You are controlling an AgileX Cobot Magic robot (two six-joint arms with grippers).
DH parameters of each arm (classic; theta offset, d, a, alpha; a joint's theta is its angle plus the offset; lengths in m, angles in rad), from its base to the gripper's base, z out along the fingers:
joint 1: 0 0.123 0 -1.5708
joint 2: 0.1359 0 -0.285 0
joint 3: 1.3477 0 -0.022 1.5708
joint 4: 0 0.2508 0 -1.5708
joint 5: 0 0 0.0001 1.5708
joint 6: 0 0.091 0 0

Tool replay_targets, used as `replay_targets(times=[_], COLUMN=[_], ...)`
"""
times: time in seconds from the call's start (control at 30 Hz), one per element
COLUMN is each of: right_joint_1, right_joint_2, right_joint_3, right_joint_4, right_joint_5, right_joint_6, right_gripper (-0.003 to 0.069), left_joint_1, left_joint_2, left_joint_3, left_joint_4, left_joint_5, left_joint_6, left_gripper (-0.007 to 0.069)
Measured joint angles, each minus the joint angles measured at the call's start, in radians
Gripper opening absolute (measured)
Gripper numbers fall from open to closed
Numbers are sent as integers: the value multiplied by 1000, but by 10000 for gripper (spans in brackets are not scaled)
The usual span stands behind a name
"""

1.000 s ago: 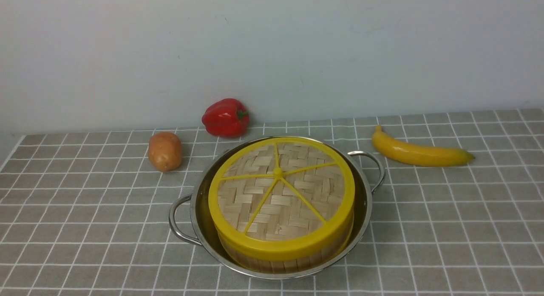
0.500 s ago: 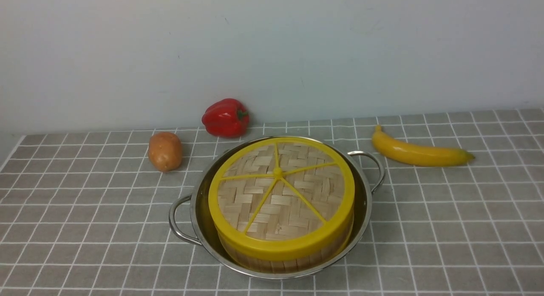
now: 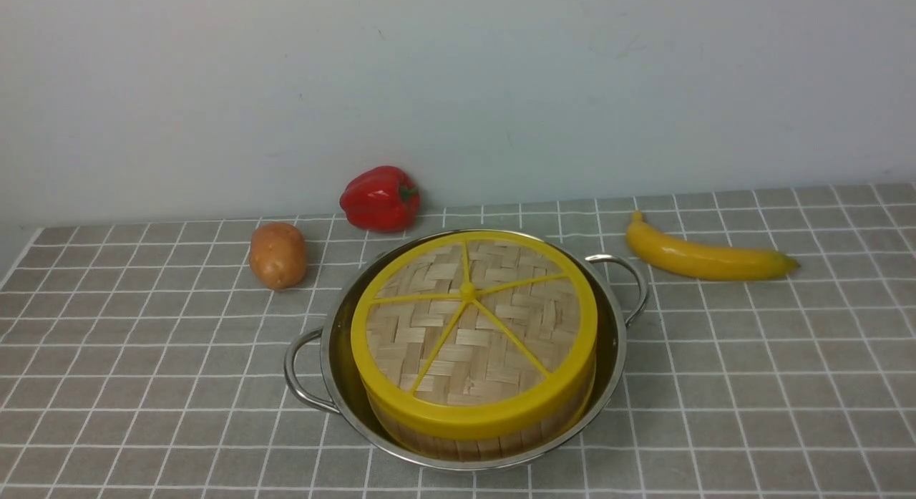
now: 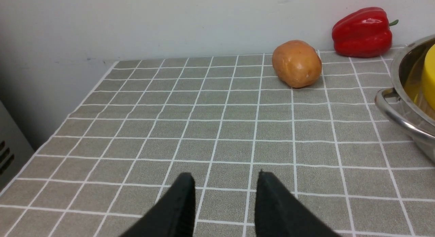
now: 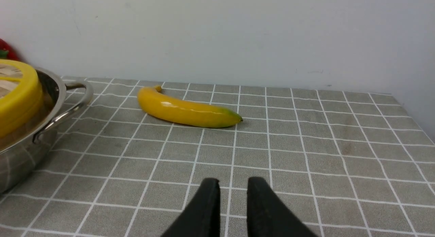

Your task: Place the steamer in the pot on the grey tablecloth, and put the lid on the steamer.

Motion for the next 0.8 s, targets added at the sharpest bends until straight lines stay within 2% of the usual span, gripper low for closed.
replay_targets(times=[0.8], right_joint_1=[0], right_joint_2=[0], right_joint_3=[0], right_joint_4=[0], right_joint_5=[0], right_joint_6=[1], right_gripper=[216], left_joint_1=[0], left_joint_2=[0], left_joint_3=[0], left_joint_4=[0], left_joint_5=[0], left_joint_6=[0], left_gripper=[243])
